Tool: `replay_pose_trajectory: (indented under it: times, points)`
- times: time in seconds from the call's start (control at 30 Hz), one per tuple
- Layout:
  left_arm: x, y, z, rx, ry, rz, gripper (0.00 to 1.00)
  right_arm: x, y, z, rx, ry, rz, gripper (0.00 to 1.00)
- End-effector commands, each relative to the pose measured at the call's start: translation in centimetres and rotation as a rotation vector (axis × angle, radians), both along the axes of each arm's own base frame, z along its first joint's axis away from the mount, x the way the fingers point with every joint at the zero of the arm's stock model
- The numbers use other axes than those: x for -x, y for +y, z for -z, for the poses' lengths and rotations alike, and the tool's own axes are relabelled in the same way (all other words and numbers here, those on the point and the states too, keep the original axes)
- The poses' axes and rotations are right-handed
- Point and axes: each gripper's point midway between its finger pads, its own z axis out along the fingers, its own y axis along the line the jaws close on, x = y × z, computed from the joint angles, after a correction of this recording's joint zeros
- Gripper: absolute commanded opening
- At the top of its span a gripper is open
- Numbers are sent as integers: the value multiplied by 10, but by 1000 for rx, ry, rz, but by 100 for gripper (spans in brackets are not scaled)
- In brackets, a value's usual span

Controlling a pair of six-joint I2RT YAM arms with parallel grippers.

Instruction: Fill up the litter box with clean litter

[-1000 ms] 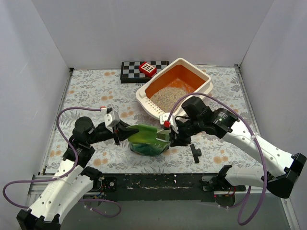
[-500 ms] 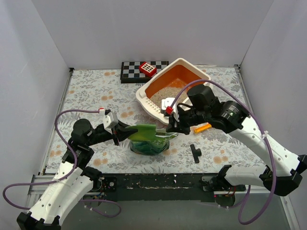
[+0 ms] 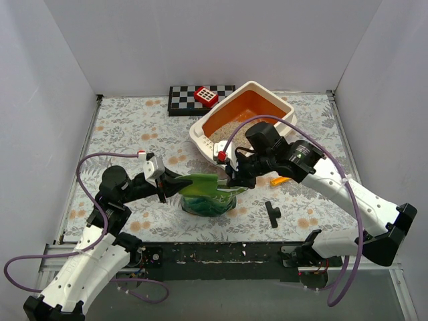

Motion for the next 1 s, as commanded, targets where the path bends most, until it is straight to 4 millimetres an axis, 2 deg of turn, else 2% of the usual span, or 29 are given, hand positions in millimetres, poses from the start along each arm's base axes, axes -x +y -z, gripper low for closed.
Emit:
replay_pose_trajectory:
  times: [0.0,0.37,0.63,0.8,0.87,0.93,0.97]
  points:
    - [1,0,-2,1,0,5,0,-12,6,13,4,-31,12,1]
    - [0,1,-1,0,0,1,0,-30,13,37,38,-59,27,1]
    - [0,1,1,1,-3,-1,0,-41,18,74,126,-16,3,1]
    - [-2,1,2,-1,-4,-7,0,-45,25,76,132,-13,-26,1]
    - [-2,1,3,0,-3,-7,0,-40,24,80,152,12,-49,1]
    - [-2,0,2,-1,-4,-5,3,-31,22,79,155,49,-84,16]
    - [-3,0,2,-1,-6,-7,7,-24,20,79,152,73,-103,27]
